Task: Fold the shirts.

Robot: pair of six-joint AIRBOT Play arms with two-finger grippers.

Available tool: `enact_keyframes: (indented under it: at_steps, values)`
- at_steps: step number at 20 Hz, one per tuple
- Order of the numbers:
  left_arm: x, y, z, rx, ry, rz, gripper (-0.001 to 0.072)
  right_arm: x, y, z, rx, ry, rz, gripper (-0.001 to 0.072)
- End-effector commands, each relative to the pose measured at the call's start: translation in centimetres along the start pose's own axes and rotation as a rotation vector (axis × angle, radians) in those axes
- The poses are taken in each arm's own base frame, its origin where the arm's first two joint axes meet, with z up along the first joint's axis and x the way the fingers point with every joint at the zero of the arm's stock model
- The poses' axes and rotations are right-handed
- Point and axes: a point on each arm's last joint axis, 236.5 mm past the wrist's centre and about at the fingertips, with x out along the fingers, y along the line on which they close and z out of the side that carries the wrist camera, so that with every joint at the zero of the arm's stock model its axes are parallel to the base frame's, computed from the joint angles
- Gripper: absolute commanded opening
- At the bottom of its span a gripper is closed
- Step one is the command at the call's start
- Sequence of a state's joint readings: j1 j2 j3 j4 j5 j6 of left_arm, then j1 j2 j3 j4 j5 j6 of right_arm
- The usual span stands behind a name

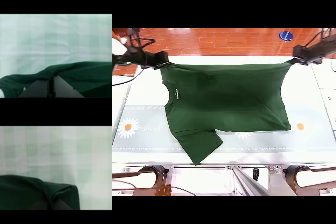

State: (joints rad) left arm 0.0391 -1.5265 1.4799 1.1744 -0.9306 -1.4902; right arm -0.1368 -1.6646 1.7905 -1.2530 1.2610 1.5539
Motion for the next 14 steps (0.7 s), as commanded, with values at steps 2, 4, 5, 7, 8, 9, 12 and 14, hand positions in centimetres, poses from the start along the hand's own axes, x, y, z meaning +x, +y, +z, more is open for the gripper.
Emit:
enact_keyframes:
  at_steps: [2, 4, 5, 7, 8, 9, 12, 14]
  values:
    - [6.2, 1.4, -0.9, -0.092, 0.062, 0.007, 0.0022, 7.7, -0.9, 1.6, 0.090, 0.023, 0.052, 0.0015]
    - [6.4, 1.3, -2.5, -0.082, 0.128, 0.004, 0.0022, 8.8, -1.1, 1.0, 0.099, 0.052, 0.061, 0.0015]
    - [5.9, 1.3, -3.0, -0.059, 0.153, 0.000, 0.0022, 8.9, -1.1, 0.9, 0.087, 0.056, 0.059, 0.0016]
    - [3.9, 1.2, -4.1, 0.008, 0.223, -0.015, 0.0022, 7.8, -1.0, 0.5, 0.025, 0.082, 0.069, 0.0016]
    - [2.6, 1.2, -5.1, 0.048, 0.274, -0.026, 0.0022, 7.0, -1.2, 0.2, 0.001, 0.103, 0.072, 0.0016]
    - [1.4, 1.1, -6.4, 0.082, 0.336, -0.040, 0.0023, 6.1, -1.6, -0.3, -0.015, 0.127, 0.072, 0.0016]
    - [-0.2, 1.7, -11.3, 0.138, 0.552, -0.054, 0.0022, 4.9, -4.1, -3.3, 0.004, 0.252, 0.051, 0.0016]
    - [1.2, 2.5, -13.8, 0.122, 0.610, -0.043, 0.0022, 5.8, -4.8, -5.9, 0.031, 0.342, 0.055, 0.0016]
